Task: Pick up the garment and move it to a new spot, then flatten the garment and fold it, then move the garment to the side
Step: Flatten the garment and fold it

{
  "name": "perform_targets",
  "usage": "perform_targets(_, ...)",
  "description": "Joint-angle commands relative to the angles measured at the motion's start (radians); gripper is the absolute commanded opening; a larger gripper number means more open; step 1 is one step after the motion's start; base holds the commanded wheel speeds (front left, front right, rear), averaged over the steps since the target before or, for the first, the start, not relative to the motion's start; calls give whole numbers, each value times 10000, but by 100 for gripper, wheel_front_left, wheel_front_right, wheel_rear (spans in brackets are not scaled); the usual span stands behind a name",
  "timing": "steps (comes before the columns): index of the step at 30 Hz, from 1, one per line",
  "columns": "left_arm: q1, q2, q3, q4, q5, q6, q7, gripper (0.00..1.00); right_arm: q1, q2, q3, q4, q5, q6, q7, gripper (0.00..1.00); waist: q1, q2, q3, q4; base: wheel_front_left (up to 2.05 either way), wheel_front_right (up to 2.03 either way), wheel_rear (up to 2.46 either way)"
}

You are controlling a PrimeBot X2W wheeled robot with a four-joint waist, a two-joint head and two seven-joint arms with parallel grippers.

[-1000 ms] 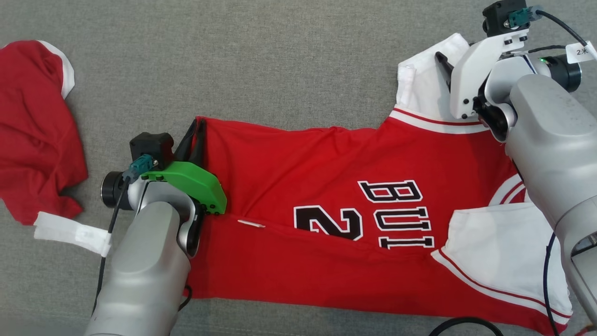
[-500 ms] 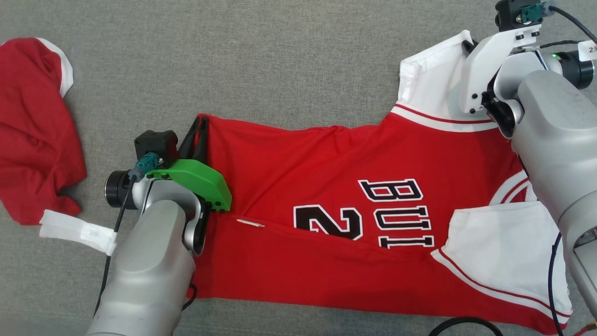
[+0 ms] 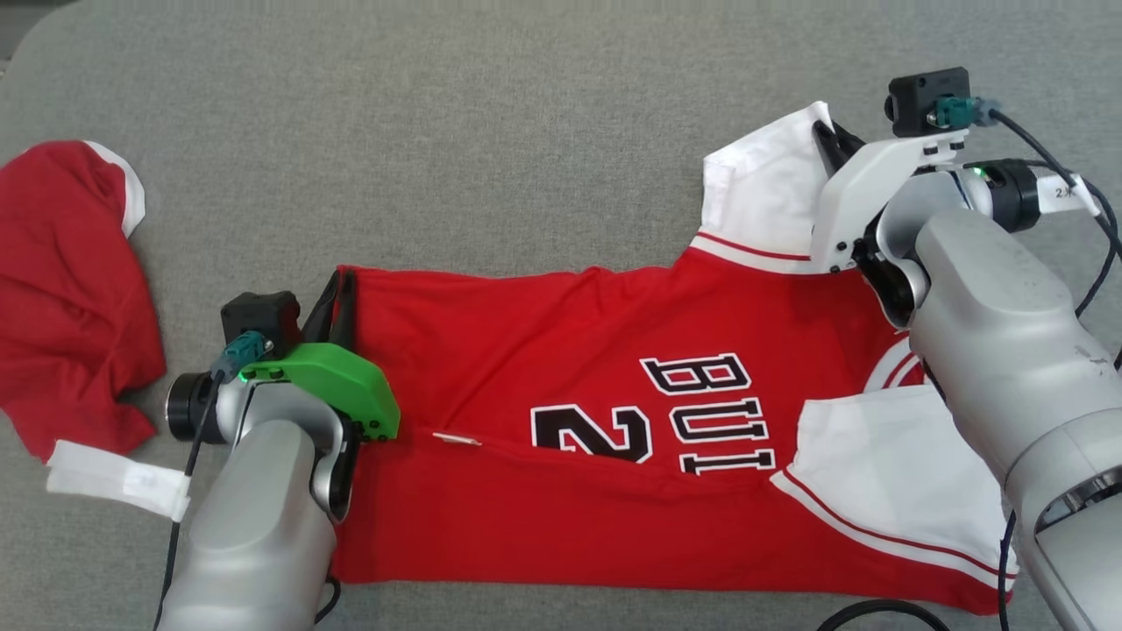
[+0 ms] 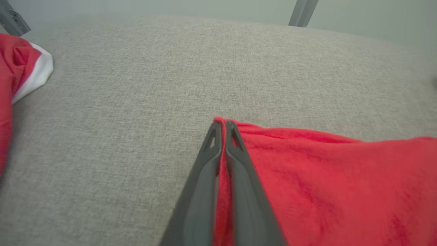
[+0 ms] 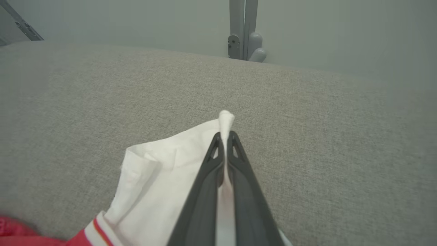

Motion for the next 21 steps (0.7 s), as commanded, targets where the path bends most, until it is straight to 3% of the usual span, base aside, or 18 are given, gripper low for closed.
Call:
perform_targets(1, 188, 96, 114, 23, 62, -65, 0, 0, 292, -47, 3, -99, 207, -15, -132, 0, 0, 0, -718, -424, 0, 0, 0)
perform_targets(12, 1534, 364, 752, -206, 363, -425, 0, 0, 2419, -408, 475, -1541, 1755, -15, -789, 0, 0, 0, -2534, -1178, 0, 0, 0)
perform_targets(21, 2914, 359, 1252, -624, 534, -550, 1, 0, 4548, -840, 738, -2791, 2818, -13, -1003, 0, 0, 0, -3222, -1513, 0, 0, 0)
